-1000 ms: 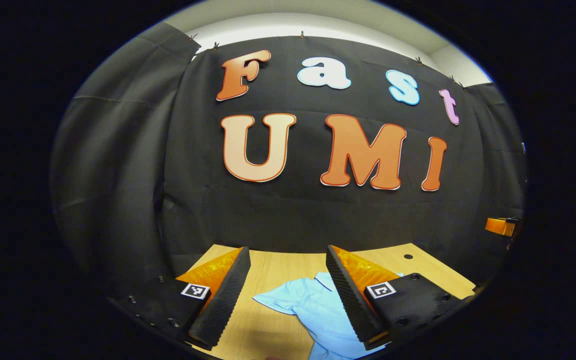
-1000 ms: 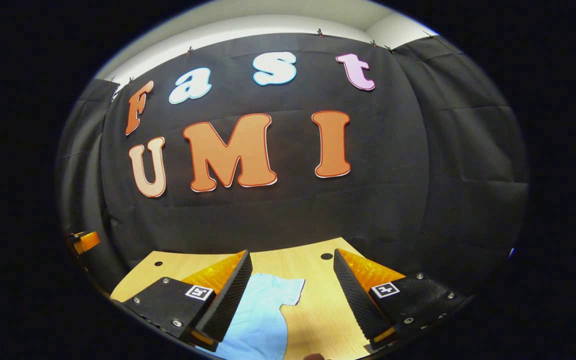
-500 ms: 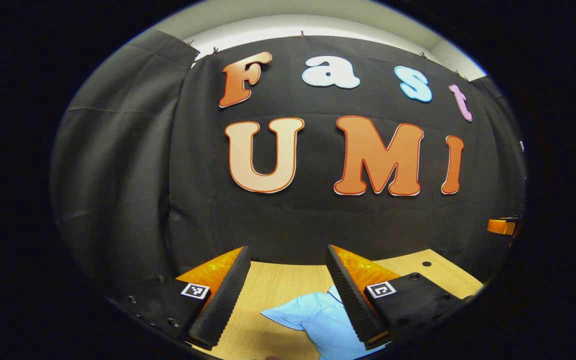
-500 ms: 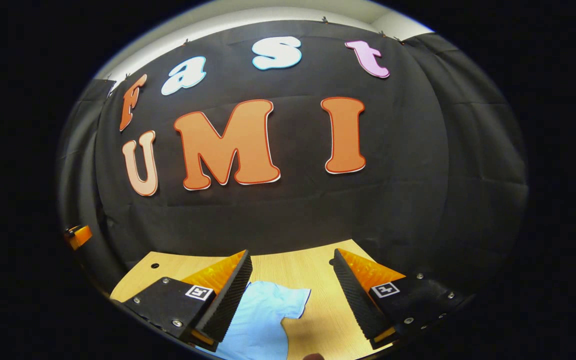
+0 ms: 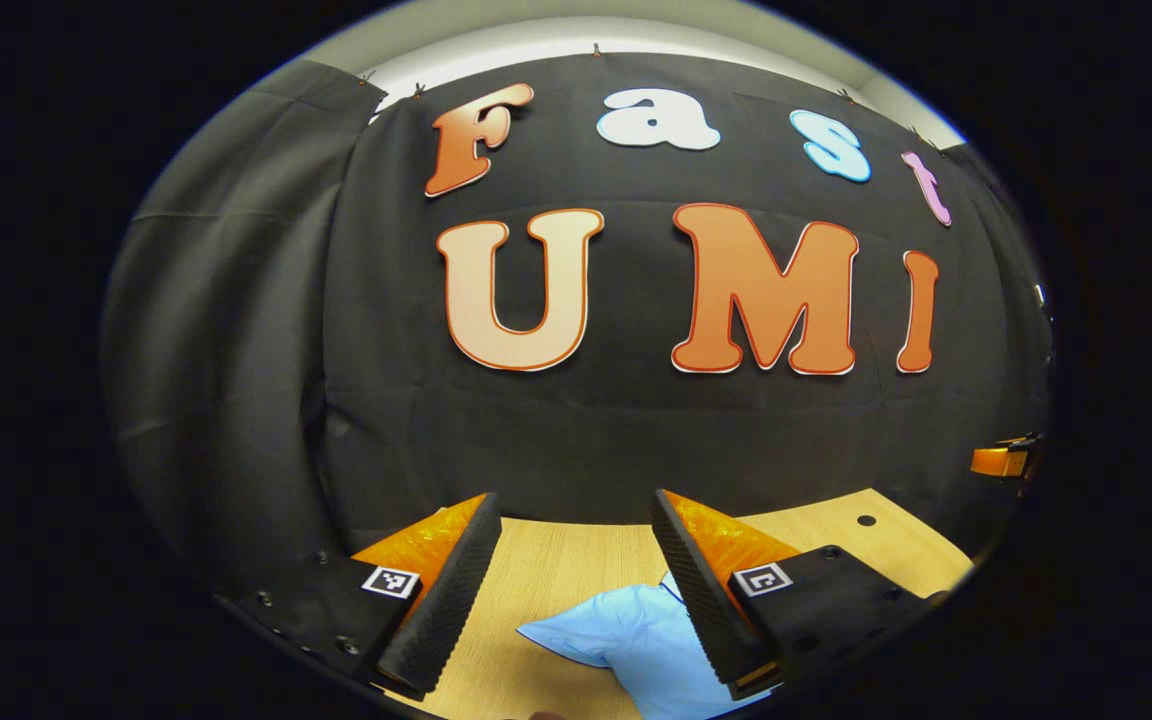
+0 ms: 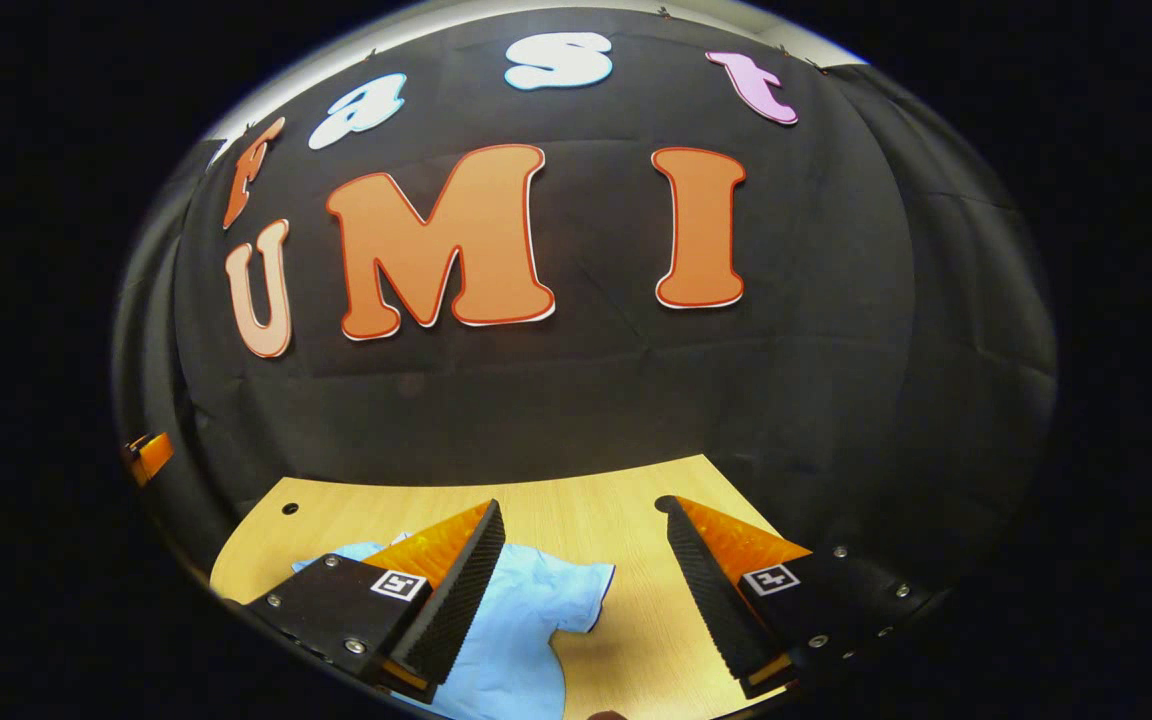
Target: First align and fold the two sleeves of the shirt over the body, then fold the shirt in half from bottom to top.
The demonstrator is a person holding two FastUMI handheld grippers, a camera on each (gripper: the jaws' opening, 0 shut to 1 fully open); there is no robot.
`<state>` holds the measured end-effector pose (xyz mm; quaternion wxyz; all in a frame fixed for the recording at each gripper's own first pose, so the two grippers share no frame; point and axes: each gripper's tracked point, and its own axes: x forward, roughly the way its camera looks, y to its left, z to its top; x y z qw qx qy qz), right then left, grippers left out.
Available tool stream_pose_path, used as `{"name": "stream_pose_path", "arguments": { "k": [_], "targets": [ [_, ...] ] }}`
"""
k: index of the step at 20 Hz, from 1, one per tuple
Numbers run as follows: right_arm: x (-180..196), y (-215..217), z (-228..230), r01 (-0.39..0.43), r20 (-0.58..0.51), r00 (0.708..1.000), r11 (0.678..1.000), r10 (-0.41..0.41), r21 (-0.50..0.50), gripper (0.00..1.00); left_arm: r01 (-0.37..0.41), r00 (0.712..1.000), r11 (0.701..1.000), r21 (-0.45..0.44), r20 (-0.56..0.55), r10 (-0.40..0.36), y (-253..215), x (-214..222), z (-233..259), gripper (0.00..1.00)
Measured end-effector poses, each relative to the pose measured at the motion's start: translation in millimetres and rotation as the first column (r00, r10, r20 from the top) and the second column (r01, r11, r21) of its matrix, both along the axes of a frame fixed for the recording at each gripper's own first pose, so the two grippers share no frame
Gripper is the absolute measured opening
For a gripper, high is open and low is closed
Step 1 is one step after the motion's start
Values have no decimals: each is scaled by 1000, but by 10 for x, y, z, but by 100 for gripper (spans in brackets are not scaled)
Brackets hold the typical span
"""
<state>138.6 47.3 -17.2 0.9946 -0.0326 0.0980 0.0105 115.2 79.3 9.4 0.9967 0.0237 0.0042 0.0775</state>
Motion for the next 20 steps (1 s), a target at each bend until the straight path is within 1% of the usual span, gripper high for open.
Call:
{"name": "stream_pose_path", "arguments": {
  "k": [3, 6, 8, 10, 12, 14, 16, 18, 20],
  "targets": [
    [113, -42, -76, 54, -42, 998, 998, -55, -15, 99, 28, 1000, 1000, 12, 0, -28, 34, 157, -8, 99],
    [335, -73, -281, 93, -158, 983, 995, -96, -27, 99, 55, 998, 999, -2, 4, -55, 109, 265, -8, 98],
    [578, -168, -328, 132, -188, 971, 987, -148, -95, 99, 58, 998, 998, -7, 0, -58, 176, 306, -46, 98],
    [804, -151, -367, 140, -215, 963, 983, -163, -117, 99, 52, 999, 999, -5, -8, -52, 269, 346, -61, 98],
    [1004, -139, -484, 145, -272, 946, 982, -174, -121, 99, 43, 999, 999, -3, -17, -43, 369, 385, -105, 98],
    [1168, -118, -690, 147, -352, 919, 983, -177, -111, 99, 31, 999, 1000, -4, -25, -31, 487, 406, -142, 98],
    [1300, -171, -972, 152, -433, 880, 980, -193, -130, 99, 17, 999, 1000, -9, -36, -17, 588, 432, -191, 98],
    [1351, -209, -1299, 158, -532, 821, 978, -207, -138, 99, 3, 999, 1000, -18, -48, -4, 668, 463, -251, 98],
    [1390, -268, -1585, 168, -608, 763, 975, -221, -144, 100, -13, 998, 1000, -22, -64, 12, 749, 487, -320, 98]
  ]
}}
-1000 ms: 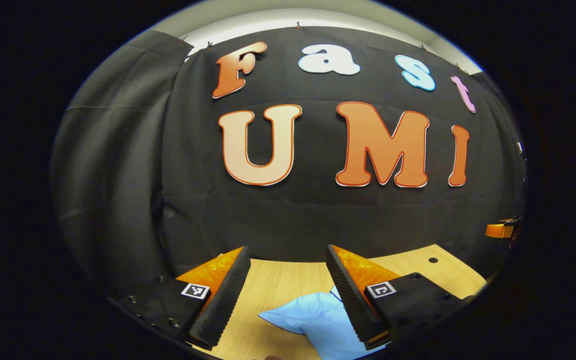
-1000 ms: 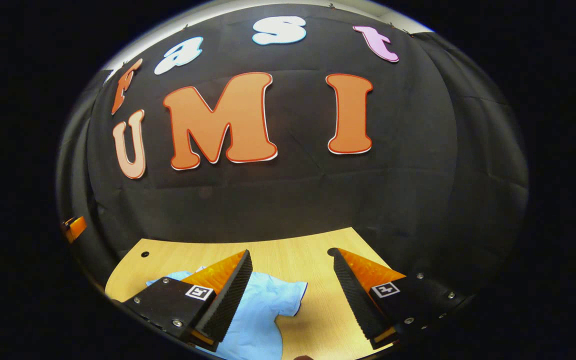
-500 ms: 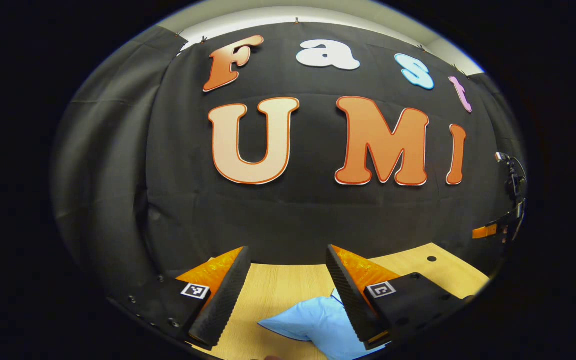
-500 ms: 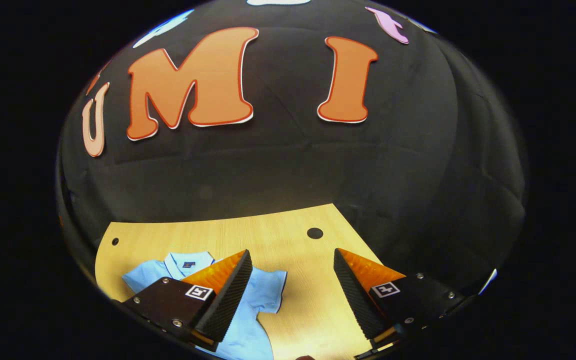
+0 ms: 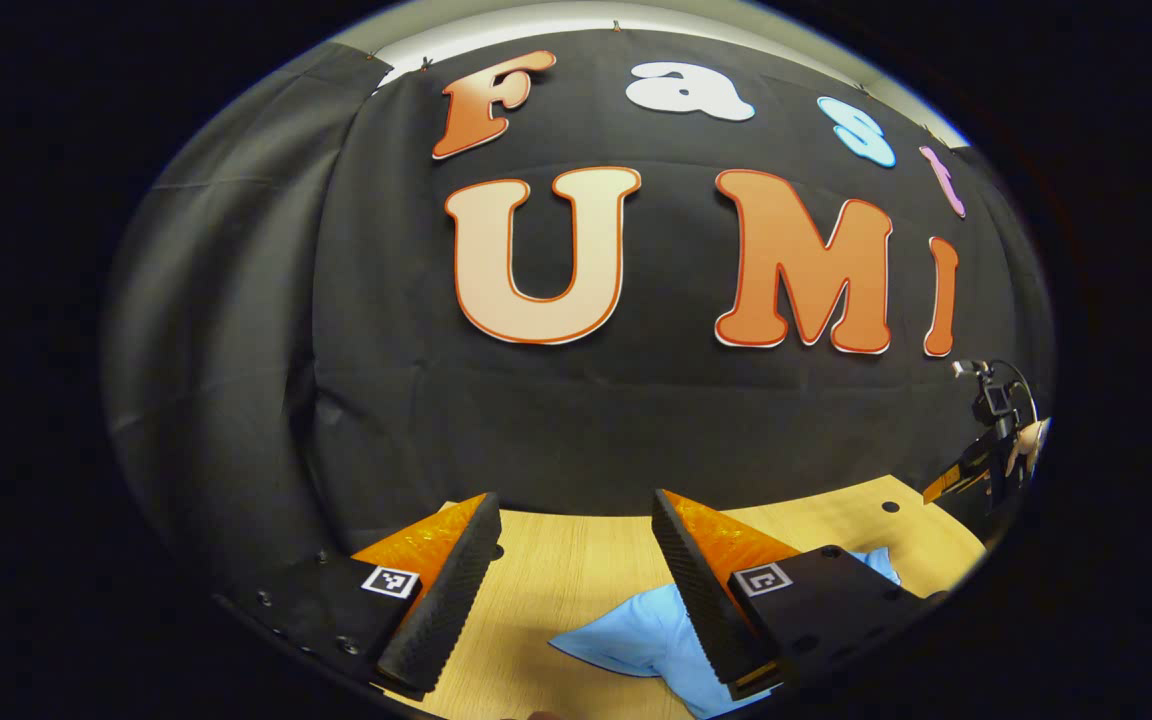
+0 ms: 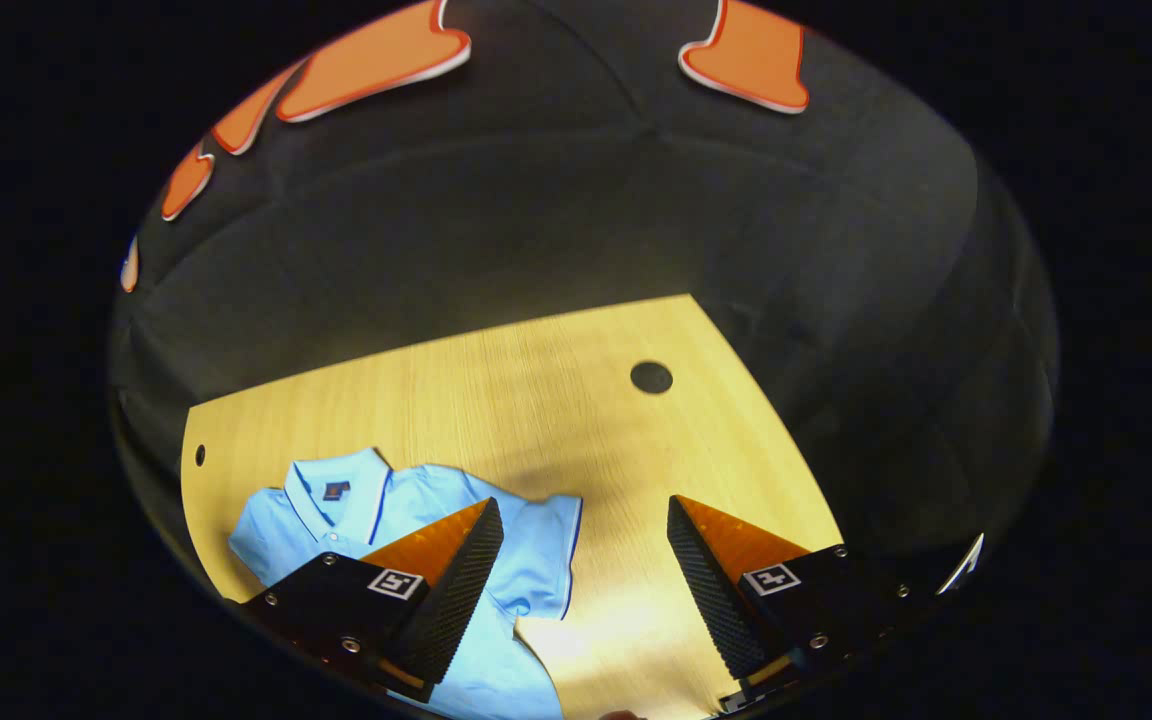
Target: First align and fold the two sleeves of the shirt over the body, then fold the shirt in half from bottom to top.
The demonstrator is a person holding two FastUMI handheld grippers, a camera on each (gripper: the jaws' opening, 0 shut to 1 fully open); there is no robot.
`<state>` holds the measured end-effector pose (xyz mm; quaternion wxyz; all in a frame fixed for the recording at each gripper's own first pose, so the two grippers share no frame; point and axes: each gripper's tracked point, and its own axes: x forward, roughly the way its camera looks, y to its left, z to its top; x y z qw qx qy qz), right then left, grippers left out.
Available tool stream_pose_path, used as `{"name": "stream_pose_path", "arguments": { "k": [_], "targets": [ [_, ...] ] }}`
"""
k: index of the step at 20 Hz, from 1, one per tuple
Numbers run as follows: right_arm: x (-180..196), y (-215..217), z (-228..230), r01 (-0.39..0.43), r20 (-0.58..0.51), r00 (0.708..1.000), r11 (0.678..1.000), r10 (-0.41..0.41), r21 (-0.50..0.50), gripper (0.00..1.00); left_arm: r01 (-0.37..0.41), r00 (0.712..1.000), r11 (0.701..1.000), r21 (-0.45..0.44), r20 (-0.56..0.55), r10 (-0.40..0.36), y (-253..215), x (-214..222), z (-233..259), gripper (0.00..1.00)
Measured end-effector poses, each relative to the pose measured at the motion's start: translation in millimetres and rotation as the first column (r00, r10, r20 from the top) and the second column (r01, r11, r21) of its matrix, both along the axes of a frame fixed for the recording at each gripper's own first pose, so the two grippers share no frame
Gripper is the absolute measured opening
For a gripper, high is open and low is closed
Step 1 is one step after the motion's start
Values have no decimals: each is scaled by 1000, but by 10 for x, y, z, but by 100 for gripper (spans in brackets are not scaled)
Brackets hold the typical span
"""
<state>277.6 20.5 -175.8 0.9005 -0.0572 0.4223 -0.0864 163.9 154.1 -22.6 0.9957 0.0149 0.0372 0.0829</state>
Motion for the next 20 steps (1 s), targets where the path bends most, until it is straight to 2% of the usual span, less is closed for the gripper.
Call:
{"name": "stream_pose_path", "arguments": {
  "k": [4, 9, 17, 20],
  "targets": [
    [75, -76, -508, 23, -128, 991, 1000, -25, -14, 100, -34, 999, 999, -11, -22, 33, 152, 18, -108, 99],
    [24, -114, -1066, 38, -275, 961, 999, -37, -2, 100, -65, 996, 998, -4, -54, 65, 260, 52, -220, 98],
    [-79, -136, -1479, 39, -380, 924, 999, -43, -18, 100, -70, 994, 998, -6, -86, 69, 247, 54, -357, 99],
    [-51, -97, -1493, 40, -381, 924, 999, -33, 12, 98, -75, 993, 997, -3, -94, 75, 264, 39, -394, 99]
  ]
}}
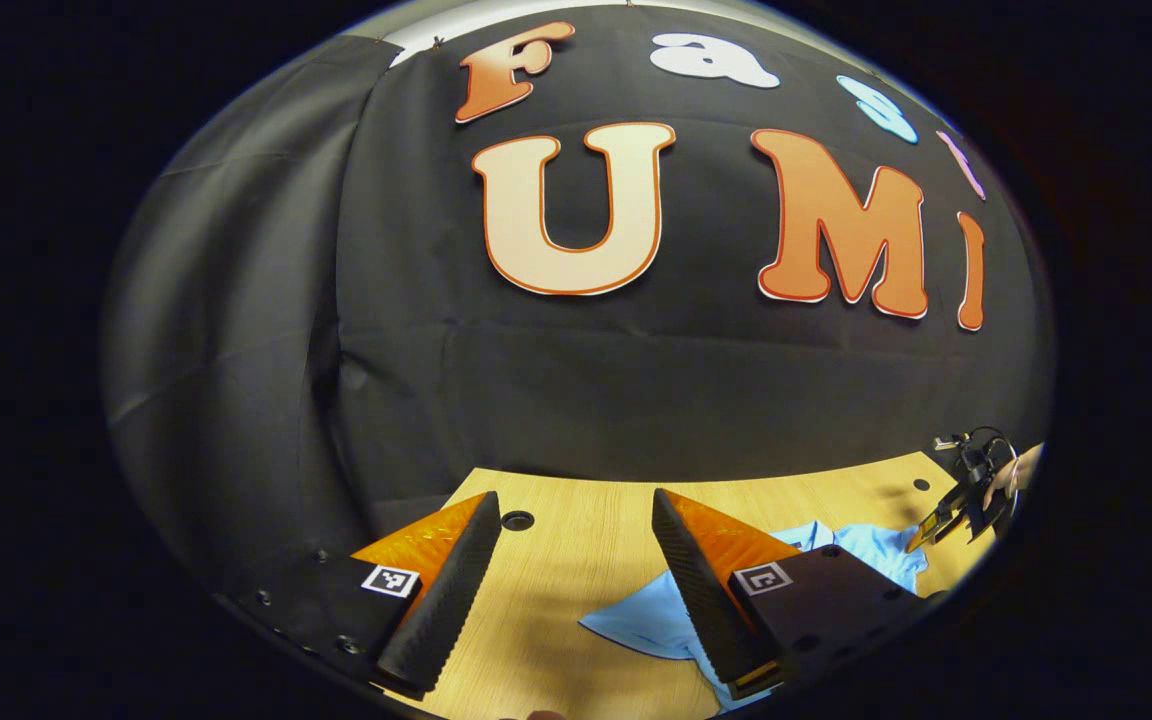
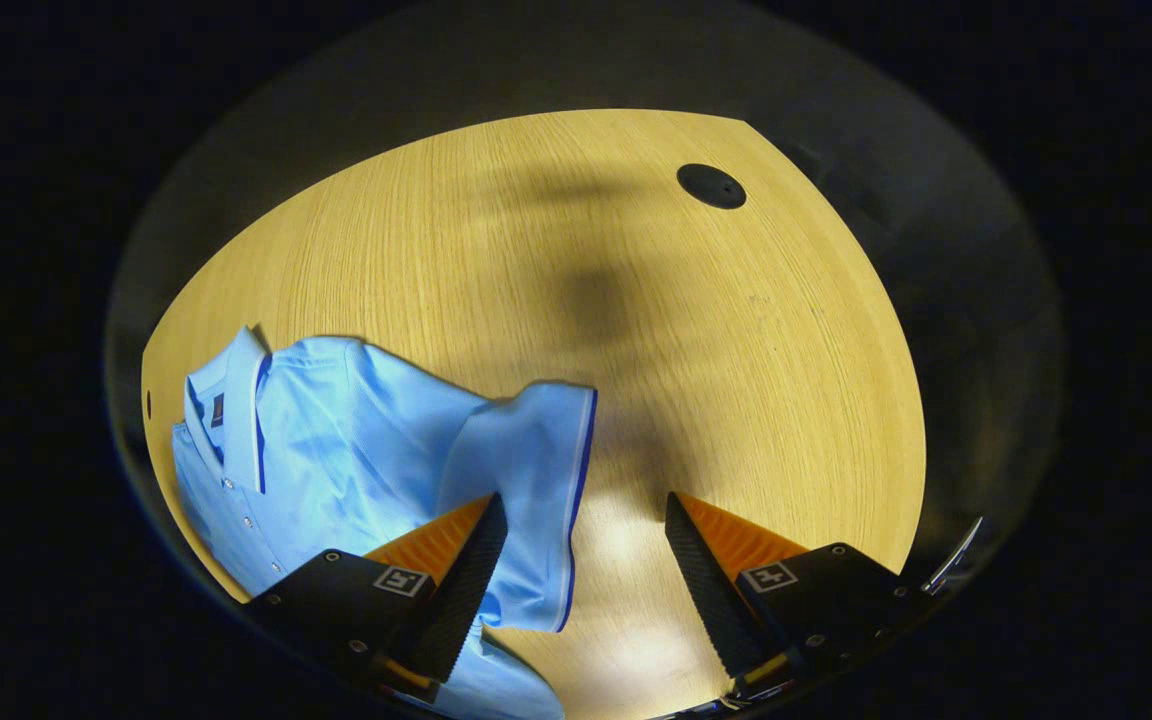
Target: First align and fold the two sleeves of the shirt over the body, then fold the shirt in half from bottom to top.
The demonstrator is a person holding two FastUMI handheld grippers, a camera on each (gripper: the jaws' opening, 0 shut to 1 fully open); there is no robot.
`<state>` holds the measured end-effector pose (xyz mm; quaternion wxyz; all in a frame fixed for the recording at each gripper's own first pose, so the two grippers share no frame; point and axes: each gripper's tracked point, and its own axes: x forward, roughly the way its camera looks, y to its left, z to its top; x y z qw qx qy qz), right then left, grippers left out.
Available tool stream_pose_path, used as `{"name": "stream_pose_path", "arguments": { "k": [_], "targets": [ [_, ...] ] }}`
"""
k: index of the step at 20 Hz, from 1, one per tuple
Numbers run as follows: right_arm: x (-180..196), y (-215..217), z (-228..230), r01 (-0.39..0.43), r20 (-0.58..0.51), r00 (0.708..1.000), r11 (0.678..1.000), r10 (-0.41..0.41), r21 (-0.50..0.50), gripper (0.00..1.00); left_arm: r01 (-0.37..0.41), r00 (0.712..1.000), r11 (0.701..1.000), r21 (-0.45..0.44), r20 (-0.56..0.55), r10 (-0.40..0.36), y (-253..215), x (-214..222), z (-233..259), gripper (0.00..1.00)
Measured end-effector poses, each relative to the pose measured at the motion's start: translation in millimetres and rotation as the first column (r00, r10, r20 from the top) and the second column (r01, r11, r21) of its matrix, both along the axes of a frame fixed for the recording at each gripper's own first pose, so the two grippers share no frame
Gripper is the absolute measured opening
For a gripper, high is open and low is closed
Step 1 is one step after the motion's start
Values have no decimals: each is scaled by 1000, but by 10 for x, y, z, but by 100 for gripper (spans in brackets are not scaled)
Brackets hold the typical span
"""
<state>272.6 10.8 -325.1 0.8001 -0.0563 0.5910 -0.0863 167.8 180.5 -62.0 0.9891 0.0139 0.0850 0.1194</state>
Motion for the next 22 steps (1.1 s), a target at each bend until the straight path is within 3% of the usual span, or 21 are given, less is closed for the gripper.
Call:
{"name": "stream_pose_path", "arguments": {
  "k": [2, 4, 5, 6, 7, 8, 12, 22],
  "targets": [
    [-9, 106, -15, 22, 1, 1000, 999, -22, 43, 91, -1, 1000, 1000, -8, -4, 1, -4, 0, -19, 99],
    [-16, 111, -44, 26, 6, 1000, 999, -26, 45, 62, -1, 1000, 1000, -10, -6, 1, -7, -38, -17, 99],
    [-31, 138, -53, 24, 5, 1000, 999, -24, 45, 59, -3, 1000, 1000, -9, -5, 3, 10, -47, -14, 99],
    [-31, 157, -59, 25, 6, 1000, 999, -26, 47, 39, -4, 1000, 1000, -9, -5, 4, 17, -57, -17, 99],
    [-29, 158, -37, 25, 8, 1000, 999, -26, 48, 28, -6, 1000, 1000, -11, -5, 6, 28, -74, -28, 99],
    [-18, 161, -23, 17, 13, 1000, 999, -18, 43, 9, -8, 1000, 1000, -16, -7, 8, 43, -86, -28, 98],
    [-60, 127, 10, 17, 18, 1000, 1000, -17, -6, 1, -14, 1000, 1000, -23, -12, 14, 101, -156, -56, 98],
    [-162, 679, 937, -67, 157, 986, 997, 61, 33, 0, 13, 1000, 1000, -25, 27, -12, 286, -323, 85, 99]
  ]
}}
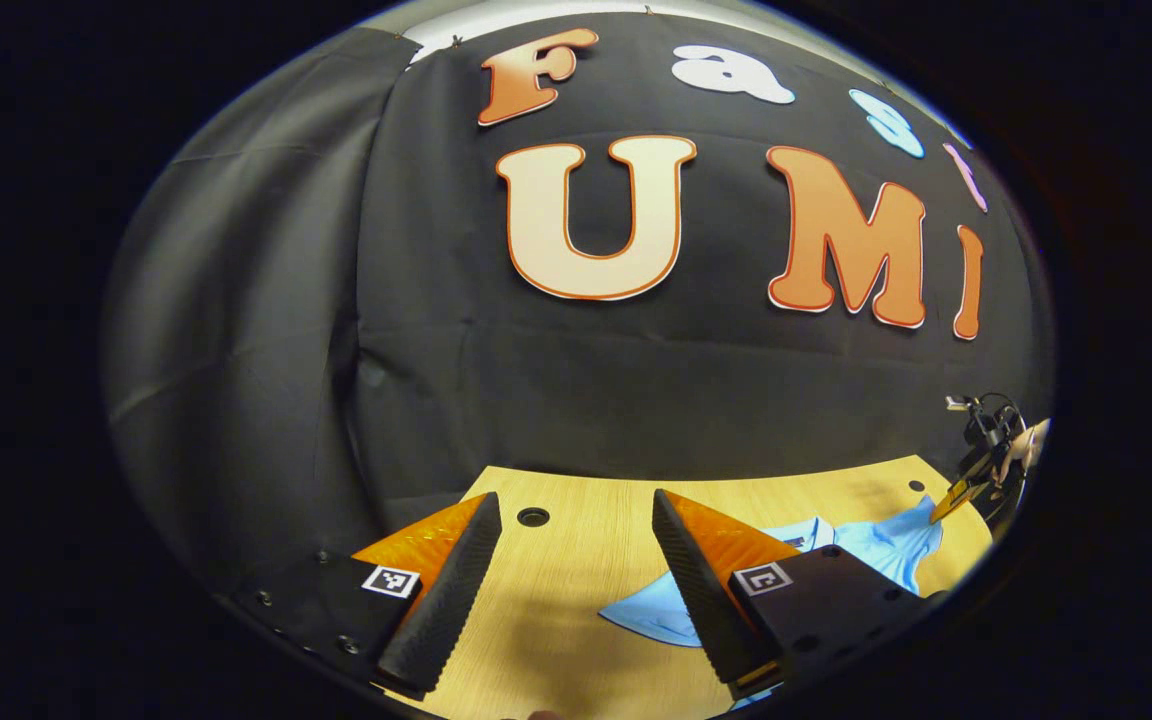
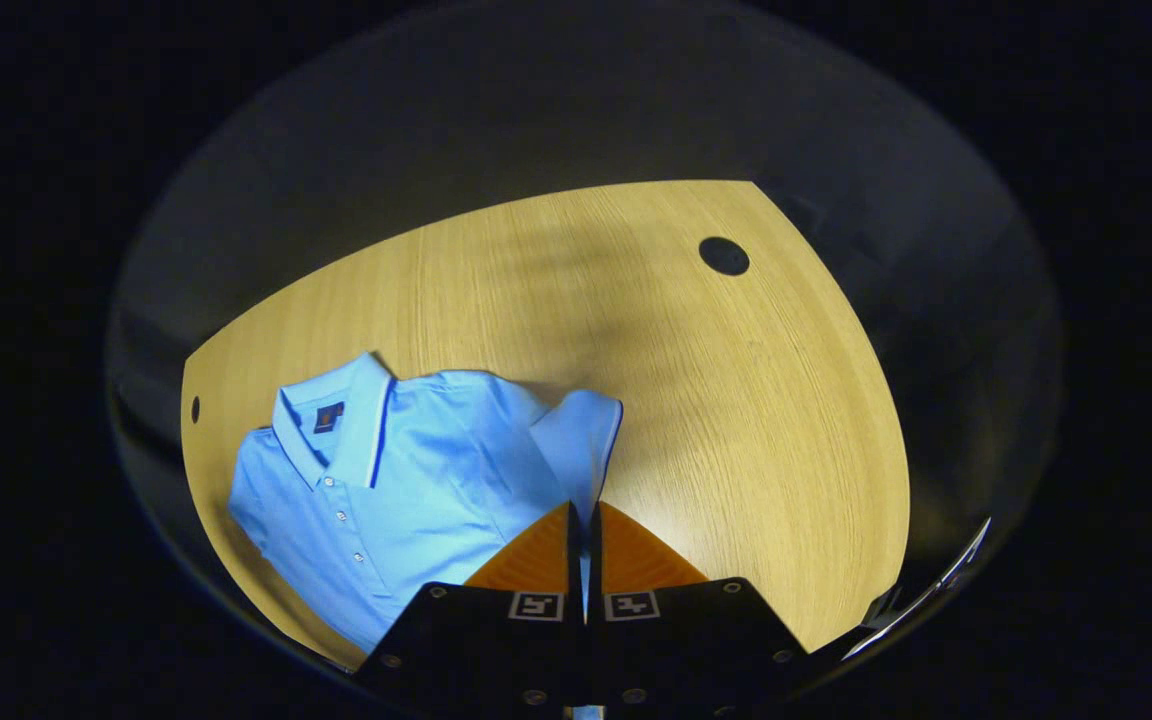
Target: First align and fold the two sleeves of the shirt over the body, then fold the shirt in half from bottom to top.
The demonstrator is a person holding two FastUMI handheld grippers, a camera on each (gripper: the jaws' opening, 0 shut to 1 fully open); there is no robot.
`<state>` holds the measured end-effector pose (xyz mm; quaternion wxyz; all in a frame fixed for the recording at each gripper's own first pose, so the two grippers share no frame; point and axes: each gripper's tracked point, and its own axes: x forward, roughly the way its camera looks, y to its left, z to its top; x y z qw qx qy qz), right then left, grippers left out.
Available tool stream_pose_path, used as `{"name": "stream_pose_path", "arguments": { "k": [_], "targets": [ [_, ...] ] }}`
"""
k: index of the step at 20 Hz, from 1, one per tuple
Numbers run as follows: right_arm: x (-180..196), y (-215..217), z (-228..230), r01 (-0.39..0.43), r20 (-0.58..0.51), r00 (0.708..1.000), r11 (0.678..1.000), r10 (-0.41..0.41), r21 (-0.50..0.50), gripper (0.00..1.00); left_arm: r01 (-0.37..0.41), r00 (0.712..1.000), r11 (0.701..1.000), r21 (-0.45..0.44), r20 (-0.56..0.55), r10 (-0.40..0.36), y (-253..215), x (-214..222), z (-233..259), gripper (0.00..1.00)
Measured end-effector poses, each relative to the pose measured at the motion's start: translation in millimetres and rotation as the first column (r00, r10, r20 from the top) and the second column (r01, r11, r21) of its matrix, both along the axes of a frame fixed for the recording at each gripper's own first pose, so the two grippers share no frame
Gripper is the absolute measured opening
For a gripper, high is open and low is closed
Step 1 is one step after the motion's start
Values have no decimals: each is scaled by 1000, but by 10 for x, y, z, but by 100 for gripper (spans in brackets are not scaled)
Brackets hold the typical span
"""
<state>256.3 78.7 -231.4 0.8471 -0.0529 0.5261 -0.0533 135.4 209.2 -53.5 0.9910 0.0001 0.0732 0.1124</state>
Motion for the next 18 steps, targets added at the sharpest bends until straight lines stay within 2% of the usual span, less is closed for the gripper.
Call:
{"name": "stream_pose_path", "arguments": {
  "k": [6, 11, 14, 18],
  "targets": [
    [-214, 675, 300, -108, 48, 993, 994, 108, 5, 0, 10, 1000, 1000, -13, 20, -10, 263, -108, 61, 98],
    [-311, 1434, 356, -263, 87, 960, 963, 268, -63, 1, -8, 1000, 1000, -9, 25, 8, 588, -239, 56, 98],
    [-426, 1916, 240, -314, 68, 947, 949, 314, -19, 1, -26, 999, 999, -20, 20, 27, 785, -337, 28, 99],
    [-566, 2345, -113, -377, 7, 926, 926, 377, -2, 1, -59, 998, 998, -28, 7, 59, 1012, -458, -48, 99]
  ]
}}
